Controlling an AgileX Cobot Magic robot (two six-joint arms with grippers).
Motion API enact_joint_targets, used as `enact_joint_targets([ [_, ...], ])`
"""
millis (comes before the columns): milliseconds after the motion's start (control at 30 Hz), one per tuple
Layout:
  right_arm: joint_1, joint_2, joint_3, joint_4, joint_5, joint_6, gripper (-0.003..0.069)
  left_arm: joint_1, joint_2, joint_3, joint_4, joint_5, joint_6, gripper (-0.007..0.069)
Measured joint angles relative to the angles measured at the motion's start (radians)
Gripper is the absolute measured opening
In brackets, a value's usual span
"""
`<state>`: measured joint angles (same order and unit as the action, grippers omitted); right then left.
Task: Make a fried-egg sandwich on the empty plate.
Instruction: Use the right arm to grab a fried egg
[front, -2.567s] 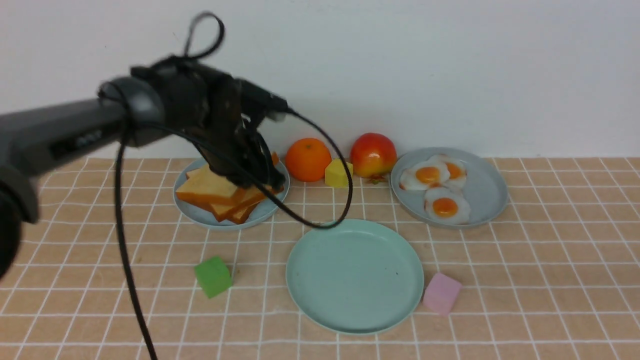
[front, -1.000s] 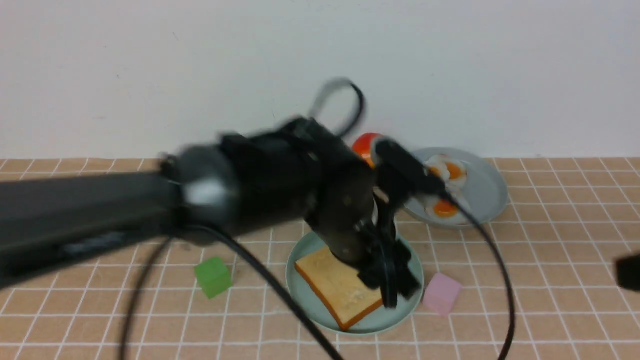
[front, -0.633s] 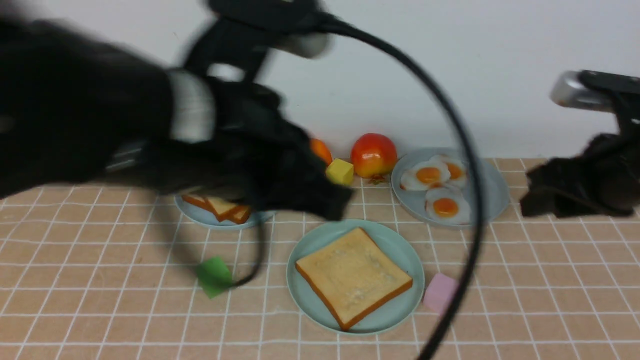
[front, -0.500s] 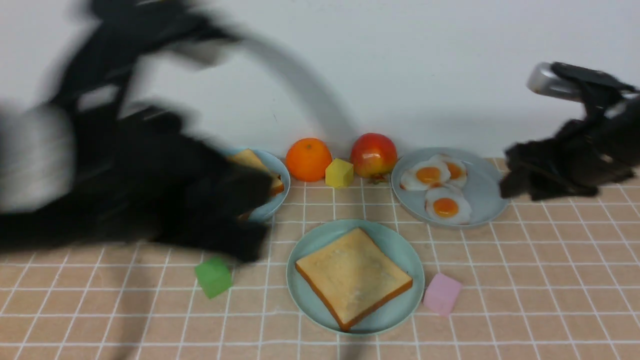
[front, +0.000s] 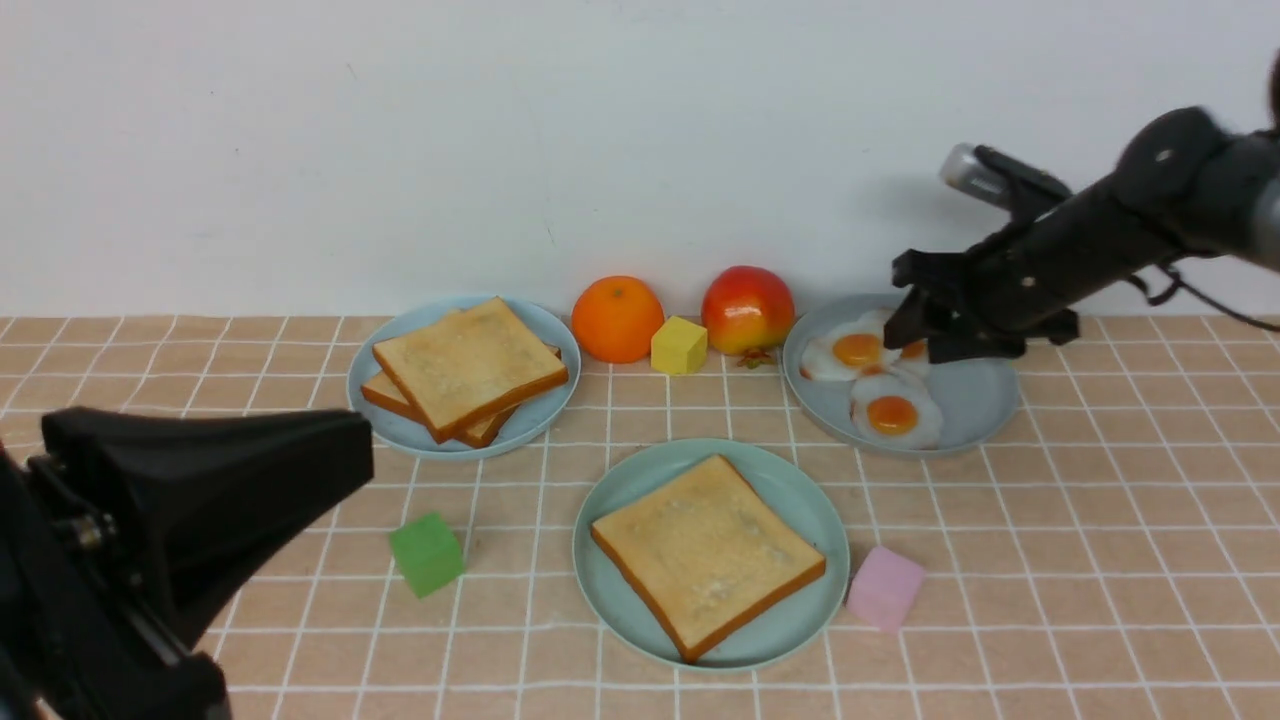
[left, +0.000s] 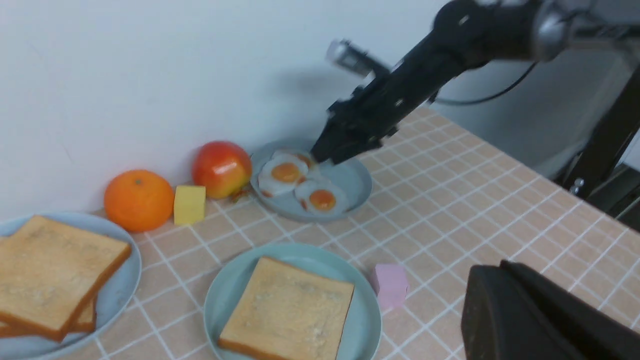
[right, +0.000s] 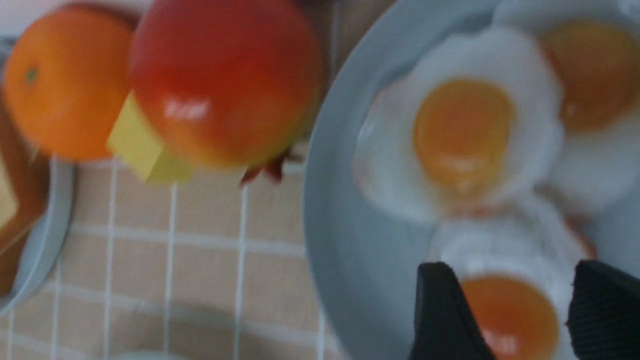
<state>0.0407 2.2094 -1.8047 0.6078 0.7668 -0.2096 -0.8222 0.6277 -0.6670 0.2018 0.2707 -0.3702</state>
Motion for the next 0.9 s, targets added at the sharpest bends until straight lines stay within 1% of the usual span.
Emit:
enact_joint_targets([
  [133, 0.000, 0.088, -0.108, 0.004, -0.006, 0.027, 0.0360, 0.000, 0.000, 0.000, 0.001, -0.028, 0.000, -0.0013],
  [300, 0.000, 0.159, -0.174, 0.004, -0.009, 0.050, 0.0360, 0.000, 0.000, 0.000, 0.003, -0.029, -0.002, -0.0013],
  [900, 0.000, 0.184, -0.187, -0.001, -0.045, 0.053, 0.0360, 0.000, 0.000, 0.000, 0.004, -0.029, -0.002, -0.0013],
])
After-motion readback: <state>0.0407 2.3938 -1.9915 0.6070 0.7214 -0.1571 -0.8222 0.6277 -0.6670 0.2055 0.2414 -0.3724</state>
